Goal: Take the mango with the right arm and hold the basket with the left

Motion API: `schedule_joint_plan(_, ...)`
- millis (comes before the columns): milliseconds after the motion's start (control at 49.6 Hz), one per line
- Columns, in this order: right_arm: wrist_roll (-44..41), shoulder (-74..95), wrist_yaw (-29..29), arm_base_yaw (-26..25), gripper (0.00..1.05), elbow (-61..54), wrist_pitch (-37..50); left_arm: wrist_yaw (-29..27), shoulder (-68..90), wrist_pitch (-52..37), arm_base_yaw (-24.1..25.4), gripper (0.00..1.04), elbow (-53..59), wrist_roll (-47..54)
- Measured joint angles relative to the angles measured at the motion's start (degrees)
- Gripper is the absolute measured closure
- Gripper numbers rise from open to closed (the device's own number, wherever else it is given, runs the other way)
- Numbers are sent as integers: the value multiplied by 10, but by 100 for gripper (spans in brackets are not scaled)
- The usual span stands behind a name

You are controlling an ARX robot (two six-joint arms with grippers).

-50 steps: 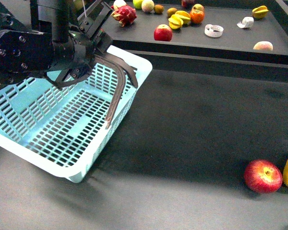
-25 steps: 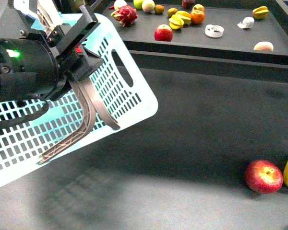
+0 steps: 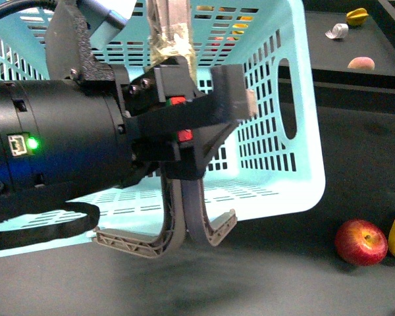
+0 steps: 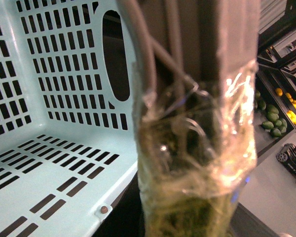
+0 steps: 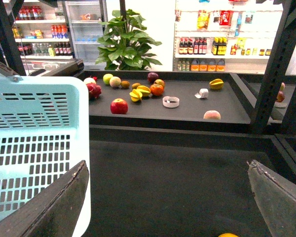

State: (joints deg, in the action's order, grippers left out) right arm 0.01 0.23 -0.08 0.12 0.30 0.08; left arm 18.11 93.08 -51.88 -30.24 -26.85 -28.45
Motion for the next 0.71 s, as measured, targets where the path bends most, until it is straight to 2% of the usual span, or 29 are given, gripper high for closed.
schedule_joint_plan(121, 0, 0, 0, 0, 8, 0, 0, -21, 1, -17, -21, 87, 2, 1)
schedule_joint_plan(565, 0, 0, 1, 0, 8, 0, 0, -30, 1, -19, -21, 87, 2, 6)
schedule_joint_plan(585, -7, 6, 27, 7, 8, 0, 4, -29, 1, -19, -21, 87, 2, 6)
schedule_joint_plan(605, -17, 17, 76, 19, 8, 0, 15, -29, 1, -19, -21, 87, 2, 6)
schedule_joint_plan(625, -32, 47, 153, 32, 8, 1, 41, -29, 1, -19, -21, 87, 2, 7)
schedule_joint_plan(646, -37, 73, 194, 33, 8, 1, 60, -28, 1, -19, -21, 87, 2, 7)
schedule_joint_plan(686, -42, 151, 254, 8, 8, 2, 111, -27, 1, -19, -21, 87, 3, 6)
schedule_joint_plan(706, -43, 183, 256, -7, 8, 2, 133, -27, 1, -19, -21, 87, 3, 6)
